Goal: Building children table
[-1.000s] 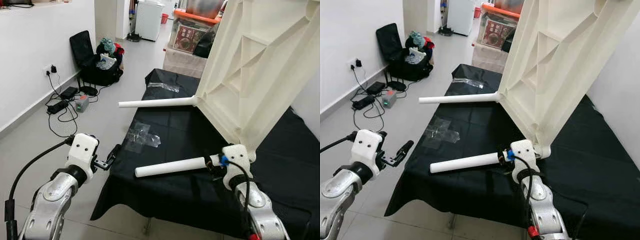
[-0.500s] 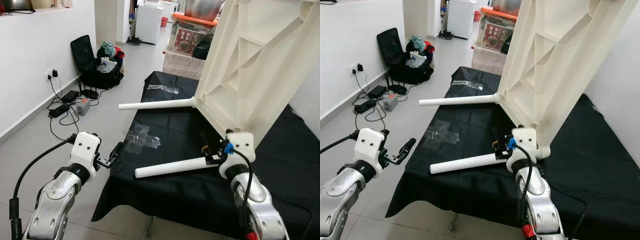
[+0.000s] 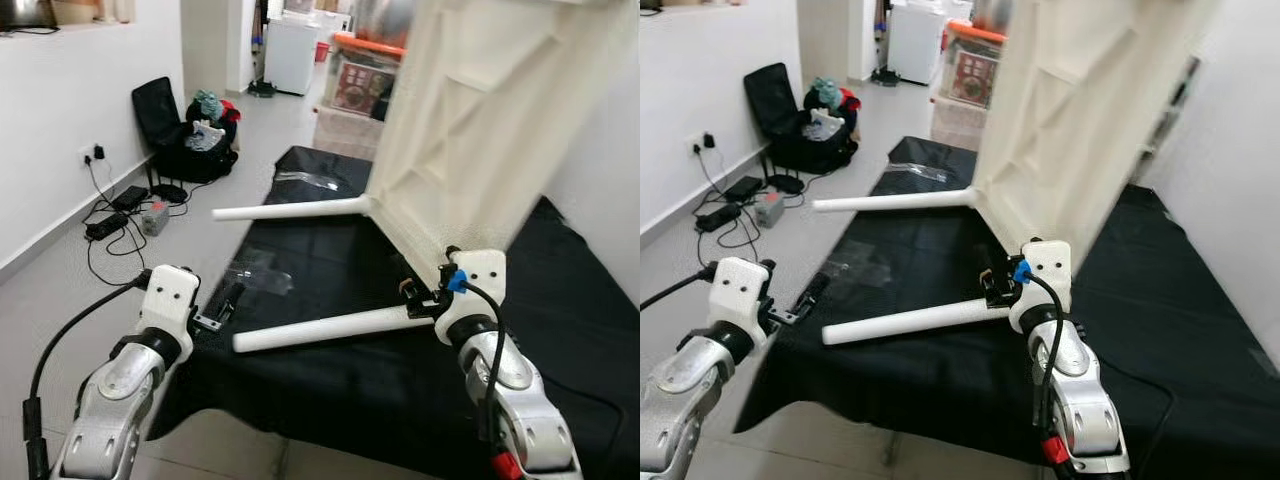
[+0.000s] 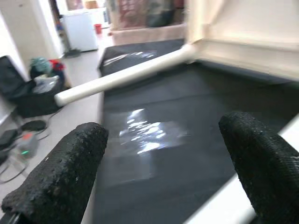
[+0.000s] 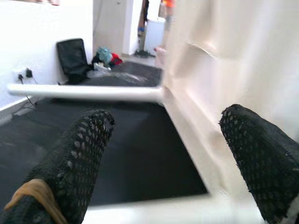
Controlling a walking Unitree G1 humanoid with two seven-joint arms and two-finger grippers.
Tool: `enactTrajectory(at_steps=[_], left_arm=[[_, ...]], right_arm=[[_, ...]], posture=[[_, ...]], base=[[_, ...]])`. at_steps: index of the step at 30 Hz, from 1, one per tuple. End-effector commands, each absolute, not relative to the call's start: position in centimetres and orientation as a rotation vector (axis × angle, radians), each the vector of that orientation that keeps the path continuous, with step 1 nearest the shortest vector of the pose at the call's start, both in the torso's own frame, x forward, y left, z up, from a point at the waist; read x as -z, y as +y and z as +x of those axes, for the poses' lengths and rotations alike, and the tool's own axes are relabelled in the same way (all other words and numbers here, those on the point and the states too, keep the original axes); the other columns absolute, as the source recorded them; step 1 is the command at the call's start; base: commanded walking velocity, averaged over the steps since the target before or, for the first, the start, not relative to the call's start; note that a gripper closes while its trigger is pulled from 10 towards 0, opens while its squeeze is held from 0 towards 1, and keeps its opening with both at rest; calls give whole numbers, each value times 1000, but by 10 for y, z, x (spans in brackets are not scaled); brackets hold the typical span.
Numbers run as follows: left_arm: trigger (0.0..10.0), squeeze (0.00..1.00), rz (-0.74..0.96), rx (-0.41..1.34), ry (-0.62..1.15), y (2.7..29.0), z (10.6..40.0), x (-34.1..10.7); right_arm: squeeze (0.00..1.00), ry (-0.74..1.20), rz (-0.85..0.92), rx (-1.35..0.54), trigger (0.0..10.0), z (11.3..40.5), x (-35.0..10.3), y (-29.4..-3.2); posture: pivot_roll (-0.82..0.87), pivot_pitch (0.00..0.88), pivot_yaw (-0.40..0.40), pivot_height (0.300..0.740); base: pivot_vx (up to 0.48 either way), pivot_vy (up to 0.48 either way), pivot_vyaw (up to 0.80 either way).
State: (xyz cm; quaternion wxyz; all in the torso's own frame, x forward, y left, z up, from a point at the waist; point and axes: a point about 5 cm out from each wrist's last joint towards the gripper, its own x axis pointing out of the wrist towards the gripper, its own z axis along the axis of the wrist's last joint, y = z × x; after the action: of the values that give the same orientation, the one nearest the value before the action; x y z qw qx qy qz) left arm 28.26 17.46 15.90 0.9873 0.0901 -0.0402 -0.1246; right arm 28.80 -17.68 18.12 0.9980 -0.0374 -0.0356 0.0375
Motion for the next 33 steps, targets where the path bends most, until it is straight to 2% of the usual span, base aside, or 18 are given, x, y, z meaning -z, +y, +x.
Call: enactTrajectory(at_steps=[1, 9, 20, 33], left_arm=[[10000, 0, 193, 247, -94, 176, 284, -162], [10000, 0, 186, 252, -101, 173, 283, -160], [10000, 0, 131, 221, -130, 177, 287, -163], [10000, 0, 107, 201, -177, 181, 290, -174]], right_arm=[[0, -92, -67, -82, 10000, 287, -188, -176], [0, -64, -74, -112, 10000, 284, -185, -179], [0, -60, -63, -61, 10000, 296, -190, -191], [0, -78, -56, -91, 10000, 299, -195, -180]], posture=[[59, 0, -129, 740], [53, 0, -132, 740], [55, 0, -136, 740], [56, 0, -135, 740]], base=[[0, -465, 0], [0, -457, 0], [0, 0, 0], [19, 0, 0]])
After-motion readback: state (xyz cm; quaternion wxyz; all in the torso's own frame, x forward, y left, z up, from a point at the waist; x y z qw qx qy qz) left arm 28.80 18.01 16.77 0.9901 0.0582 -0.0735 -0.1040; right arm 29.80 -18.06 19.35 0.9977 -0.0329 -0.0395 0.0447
